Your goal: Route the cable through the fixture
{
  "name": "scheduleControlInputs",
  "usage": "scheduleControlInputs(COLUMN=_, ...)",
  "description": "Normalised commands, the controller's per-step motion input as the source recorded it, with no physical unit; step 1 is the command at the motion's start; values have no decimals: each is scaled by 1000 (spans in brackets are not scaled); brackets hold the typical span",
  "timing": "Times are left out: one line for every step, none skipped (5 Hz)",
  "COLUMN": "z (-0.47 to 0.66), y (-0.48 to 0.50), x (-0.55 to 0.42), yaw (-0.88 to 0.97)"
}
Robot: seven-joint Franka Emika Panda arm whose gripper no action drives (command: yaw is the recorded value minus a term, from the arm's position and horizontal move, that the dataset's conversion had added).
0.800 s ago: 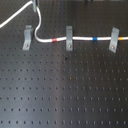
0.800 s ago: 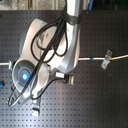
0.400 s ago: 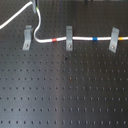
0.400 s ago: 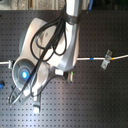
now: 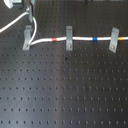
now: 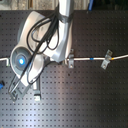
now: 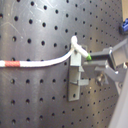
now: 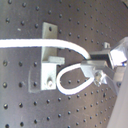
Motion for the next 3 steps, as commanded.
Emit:
scheduleControlInputs(z=10, y=-86, x=-477, yaw=-603)
scheduleControlInputs(z=-223, y=-99, x=42, yaw=-417)
scheduleControlInputs(z=119, y=-271, x=-257, yaw=346)
